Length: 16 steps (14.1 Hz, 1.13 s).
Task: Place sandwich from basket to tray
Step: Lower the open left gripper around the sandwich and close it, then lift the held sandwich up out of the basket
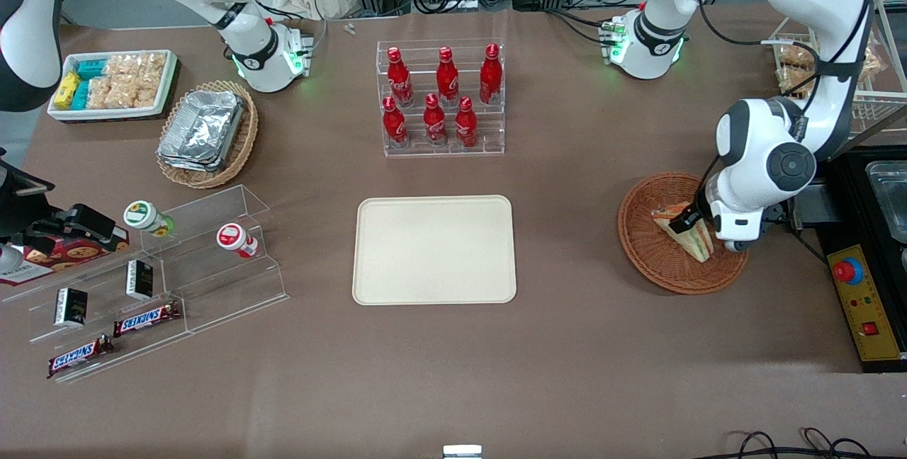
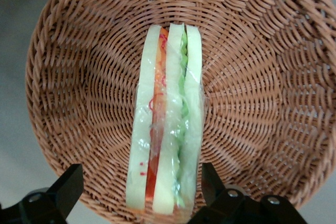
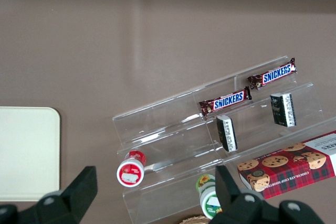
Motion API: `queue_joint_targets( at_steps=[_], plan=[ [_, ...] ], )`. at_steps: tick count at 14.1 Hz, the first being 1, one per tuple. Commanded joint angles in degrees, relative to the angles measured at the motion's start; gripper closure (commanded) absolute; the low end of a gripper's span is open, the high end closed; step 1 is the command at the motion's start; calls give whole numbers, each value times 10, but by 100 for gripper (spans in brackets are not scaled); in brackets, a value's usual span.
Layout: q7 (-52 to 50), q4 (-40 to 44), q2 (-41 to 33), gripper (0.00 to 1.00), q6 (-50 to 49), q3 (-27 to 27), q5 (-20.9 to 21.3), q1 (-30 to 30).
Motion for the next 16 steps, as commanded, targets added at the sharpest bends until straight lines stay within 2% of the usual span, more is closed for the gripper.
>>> queue_joint_targets(
  at_steps=[1,3,4,8,13,16],
  plan=[
    [-14,-11,6,14,24,-2,29,1],
    [-27,-9,5,79,23,-2,28,1],
    [-41,-5,5,100,23,-2,28,0],
    [-66,43,-2,100,-26,-7,29,-5],
    [-54,199,-8,100,-247,-26,28,-5],
    [21,332,-12,100,-416,-36,19,-5]
  ],
)
